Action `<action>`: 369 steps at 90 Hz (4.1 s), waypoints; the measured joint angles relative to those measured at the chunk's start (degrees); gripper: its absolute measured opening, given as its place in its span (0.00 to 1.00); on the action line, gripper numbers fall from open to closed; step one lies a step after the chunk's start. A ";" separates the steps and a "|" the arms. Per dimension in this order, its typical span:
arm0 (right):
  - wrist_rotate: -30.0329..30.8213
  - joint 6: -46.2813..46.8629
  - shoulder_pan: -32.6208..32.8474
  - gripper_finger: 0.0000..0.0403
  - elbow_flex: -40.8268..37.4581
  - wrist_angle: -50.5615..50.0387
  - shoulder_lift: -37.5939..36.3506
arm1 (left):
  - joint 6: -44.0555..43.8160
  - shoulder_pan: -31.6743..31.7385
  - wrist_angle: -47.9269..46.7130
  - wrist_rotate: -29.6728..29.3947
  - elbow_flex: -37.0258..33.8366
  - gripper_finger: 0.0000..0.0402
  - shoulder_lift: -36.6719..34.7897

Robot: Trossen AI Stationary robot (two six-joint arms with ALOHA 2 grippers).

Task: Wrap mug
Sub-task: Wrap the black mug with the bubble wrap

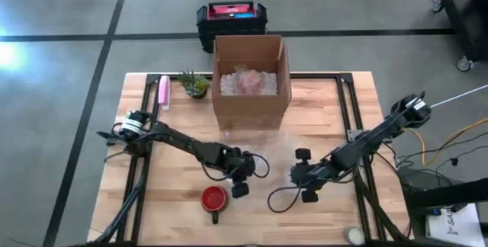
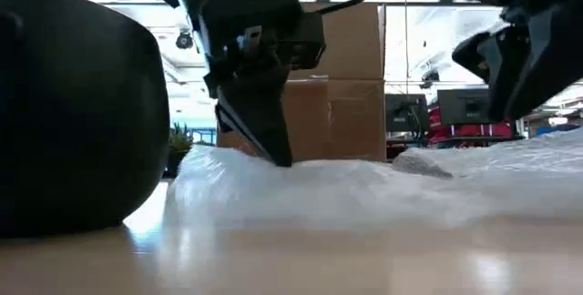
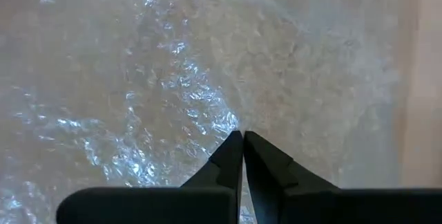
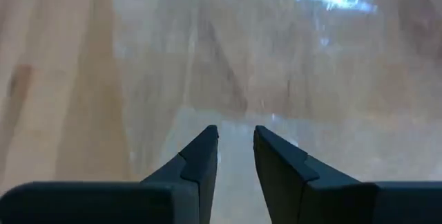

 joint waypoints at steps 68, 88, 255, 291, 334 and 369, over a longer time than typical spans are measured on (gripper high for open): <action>0.00 -5.16 -3.13 0.68 0.02 -1.41 -1.89 | -5.55 -0.14 -6.86 1.95 0.11 0.45 -8.70; 0.06 -4.48 -4.22 0.68 0.02 -0.98 -1.89 | -4.23 -1.44 -0.19 -8.13 0.11 0.54 -7.86; 14.31 2.13 -5.56 0.36 12.92 -23.44 -15.61 | -2.44 -4.87 4.95 -7.09 3.32 0.18 -0.61; 7.26 -3.04 -9.03 0.30 -3.49 -10.73 -6.56 | 0.81 -3.89 9.69 -7.60 3.30 0.18 3.92; 0.10 -7.09 -10.39 0.20 -4.97 -9.29 -0.91 | -2.65 -5.75 13.46 1.37 3.65 0.18 10.06; 31.61 0.63 -18.06 0.10 8.39 -42.76 -7.02 | -2.69 -9.99 13.04 3.40 3.87 0.15 10.00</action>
